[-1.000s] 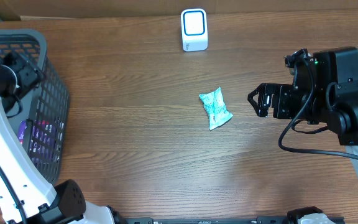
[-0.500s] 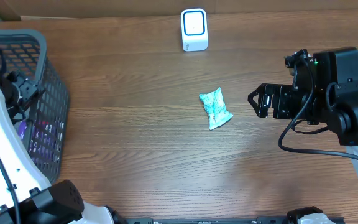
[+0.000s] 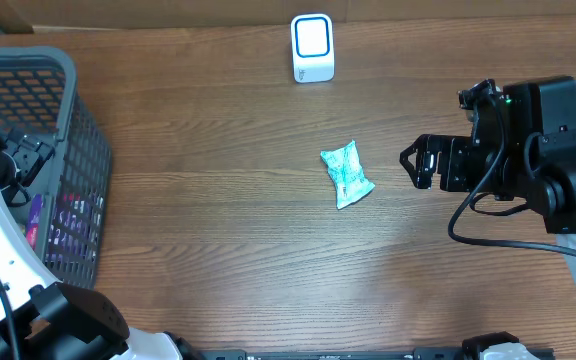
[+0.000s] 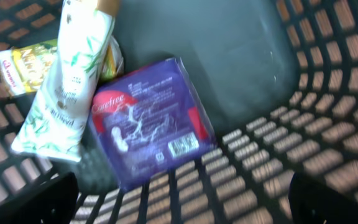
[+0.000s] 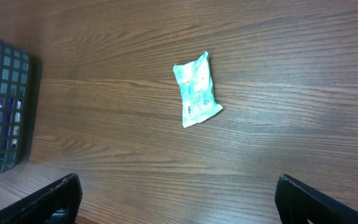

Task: Scan the item barcode
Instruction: 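Grasp the purple Carefree pad pack in basket with left gripper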

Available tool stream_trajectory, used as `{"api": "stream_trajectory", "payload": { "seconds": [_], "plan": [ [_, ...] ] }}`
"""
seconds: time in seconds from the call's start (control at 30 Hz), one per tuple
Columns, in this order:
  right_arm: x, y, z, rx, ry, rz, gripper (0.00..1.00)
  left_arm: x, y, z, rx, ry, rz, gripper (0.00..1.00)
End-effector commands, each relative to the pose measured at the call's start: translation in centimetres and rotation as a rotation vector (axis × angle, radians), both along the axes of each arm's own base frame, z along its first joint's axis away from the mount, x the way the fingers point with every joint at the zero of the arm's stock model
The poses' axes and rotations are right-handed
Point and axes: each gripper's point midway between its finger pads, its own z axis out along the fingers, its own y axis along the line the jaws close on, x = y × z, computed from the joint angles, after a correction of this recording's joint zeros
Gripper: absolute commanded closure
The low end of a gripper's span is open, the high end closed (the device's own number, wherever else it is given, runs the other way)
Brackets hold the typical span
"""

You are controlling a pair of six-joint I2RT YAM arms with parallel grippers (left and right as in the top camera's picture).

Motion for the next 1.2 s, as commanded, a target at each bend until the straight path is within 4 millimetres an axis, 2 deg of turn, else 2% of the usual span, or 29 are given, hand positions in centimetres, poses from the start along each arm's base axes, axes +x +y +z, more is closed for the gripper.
{"api": "stream_trajectory", "payload": {
  "seconds": [0.0, 0.07, 0.23, 0.43, 0.57, 0.83, 1.17],
  "plan": [
    [0.2, 0.0, 0.8, -0.002, -0.027, 0.003, 0.00, -0.8, -1.6, -4.5, -0.080, 0.082, -0.017, 0.00],
    [0.2, 0.0, 0.7, -0.002, -0.025, 0.003, 0.00, -1.5, -1.2, -6.7, -0.072, 0.106, 0.063, 0.00],
    [0.3, 0.1, 0.3, -0.006, -0.004, 0.003, 0.00, -2.8, -0.7, -9.1, -0.042, 0.136, 0.188, 0.01],
    [0.2, 0.0, -0.8, -0.016, 0.047, 0.003, 0.00, -2.5, -0.7, -11.1, -0.044, 0.118, 0.179, 0.01],
    [0.4, 0.1, -1.1, -0.018, 0.061, 0.004, 0.00, -1.9, -1.5, -12.0, -0.078, 0.103, 0.084, 0.00],
    [0.4, 0.1, -1.3, -0.020, 0.069, 0.003, 0.00, -2.2, -1.6, -14.2, -0.075, 0.100, 0.088, 0.01],
    [0.4, 0.1, -1.4, -0.022, 0.072, 0.004, 0.00, -3.8, -2.8, -19.4, -0.142, 0.201, 0.088, 0.00]
  ]
}}
